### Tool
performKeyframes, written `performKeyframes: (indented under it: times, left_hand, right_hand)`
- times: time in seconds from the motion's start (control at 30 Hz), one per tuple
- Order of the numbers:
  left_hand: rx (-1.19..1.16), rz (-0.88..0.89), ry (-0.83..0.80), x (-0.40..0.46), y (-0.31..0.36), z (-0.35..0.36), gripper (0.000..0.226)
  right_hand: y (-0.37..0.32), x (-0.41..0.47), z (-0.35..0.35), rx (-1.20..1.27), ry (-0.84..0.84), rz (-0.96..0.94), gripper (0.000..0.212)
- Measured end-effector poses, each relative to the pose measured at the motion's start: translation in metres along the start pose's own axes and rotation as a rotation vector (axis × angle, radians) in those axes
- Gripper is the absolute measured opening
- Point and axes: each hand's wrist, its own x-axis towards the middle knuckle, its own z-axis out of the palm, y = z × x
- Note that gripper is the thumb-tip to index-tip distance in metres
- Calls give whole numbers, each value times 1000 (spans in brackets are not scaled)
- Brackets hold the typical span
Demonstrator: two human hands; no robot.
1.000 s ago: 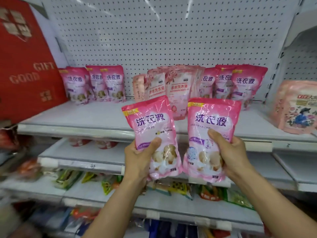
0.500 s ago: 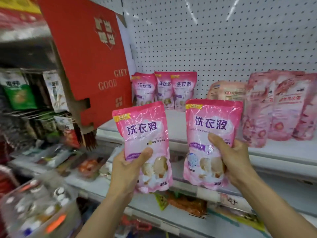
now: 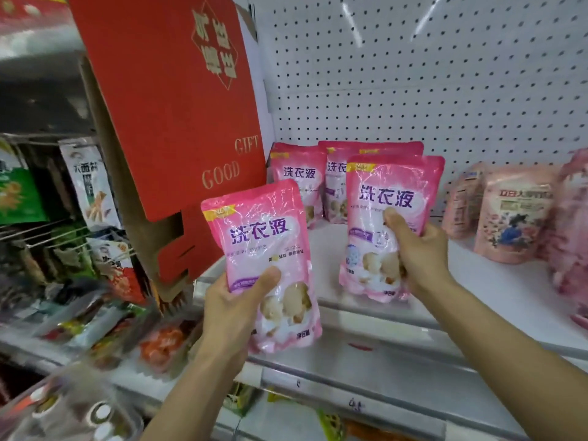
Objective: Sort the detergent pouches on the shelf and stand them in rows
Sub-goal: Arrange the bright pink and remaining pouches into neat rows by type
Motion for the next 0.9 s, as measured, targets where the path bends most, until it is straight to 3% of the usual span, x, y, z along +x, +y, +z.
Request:
performKeyframes:
  times: [0.1, 0.2, 0.43, 0.6, 0.7, 0.77, 0.9]
  left_hand:
    - [-5, 3, -3, 30, -3, 8, 34]
    - [-6, -8, 4, 61, -4, 19, 45]
    - [-27, 14, -8, 118, -9, 43, 44]
    - [-11, 1, -30, 144, -17, 53, 44]
    - [-11, -8, -56, 153, -21, 59, 38]
    - [-7, -14, -77, 157, -22, 62, 37]
    - [9, -4, -160, 164, -22, 70, 40]
  right_hand:
    - [18, 49, 19, -39, -37, 5, 32]
    - [38, 91, 37, -52, -42, 30, 38]
    - [70, 157, 67, -30, -50, 61, 18]
    - [82, 169, 68, -96, -155, 41, 34]
    - [78, 169, 65, -128, -167, 25, 31]
    - [71, 163, 61, -165, -135, -39, 29]
    - [42, 130, 41, -388, -5, -355, 54]
